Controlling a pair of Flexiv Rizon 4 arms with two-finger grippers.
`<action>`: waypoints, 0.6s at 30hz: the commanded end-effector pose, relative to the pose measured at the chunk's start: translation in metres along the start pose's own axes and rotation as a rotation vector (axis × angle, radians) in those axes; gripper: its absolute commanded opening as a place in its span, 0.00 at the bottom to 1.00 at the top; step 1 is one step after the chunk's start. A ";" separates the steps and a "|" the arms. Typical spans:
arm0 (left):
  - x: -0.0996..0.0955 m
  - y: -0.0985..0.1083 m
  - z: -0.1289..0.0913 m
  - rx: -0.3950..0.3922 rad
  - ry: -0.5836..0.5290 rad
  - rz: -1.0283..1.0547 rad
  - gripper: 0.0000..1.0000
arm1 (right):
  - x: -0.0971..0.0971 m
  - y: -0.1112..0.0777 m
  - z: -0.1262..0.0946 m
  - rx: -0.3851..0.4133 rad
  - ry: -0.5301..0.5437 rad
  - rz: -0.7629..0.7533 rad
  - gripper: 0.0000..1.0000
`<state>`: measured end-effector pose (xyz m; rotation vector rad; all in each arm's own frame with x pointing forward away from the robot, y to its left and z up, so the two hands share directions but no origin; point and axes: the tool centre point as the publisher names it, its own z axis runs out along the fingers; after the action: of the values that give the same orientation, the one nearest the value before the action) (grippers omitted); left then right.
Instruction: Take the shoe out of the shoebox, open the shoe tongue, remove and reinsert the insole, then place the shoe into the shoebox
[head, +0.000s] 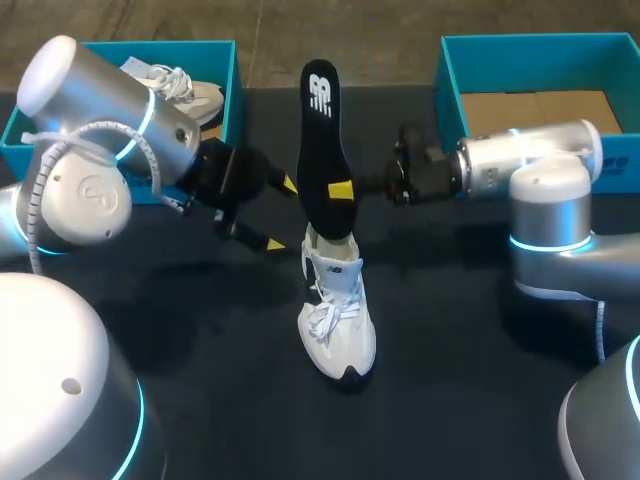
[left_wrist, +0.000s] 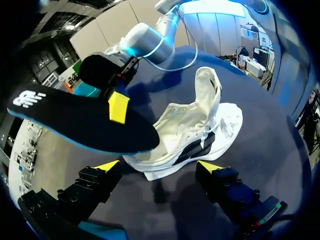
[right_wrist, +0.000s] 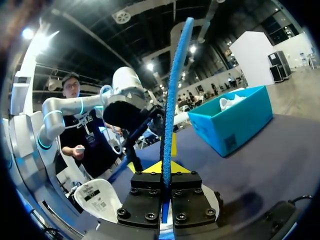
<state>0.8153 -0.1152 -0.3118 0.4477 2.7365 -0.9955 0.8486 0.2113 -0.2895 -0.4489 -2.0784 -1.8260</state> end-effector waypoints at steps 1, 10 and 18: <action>0.003 -0.003 0.001 -0.007 0.000 -0.019 1.00 | -0.003 -0.008 0.004 0.005 -0.003 0.001 0.00; 0.007 0.001 0.001 -0.019 -0.021 -0.027 1.00 | -0.003 -0.018 0.001 0.000 -0.016 0.015 0.00; 0.007 0.001 0.001 -0.019 -0.021 -0.027 1.00 | -0.001 -0.023 0.004 -0.014 -0.029 0.026 0.00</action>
<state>0.8104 -0.1143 -0.3152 0.3964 2.7379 -0.9783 0.8437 0.2100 -0.3089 -0.4935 -2.0700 -1.8206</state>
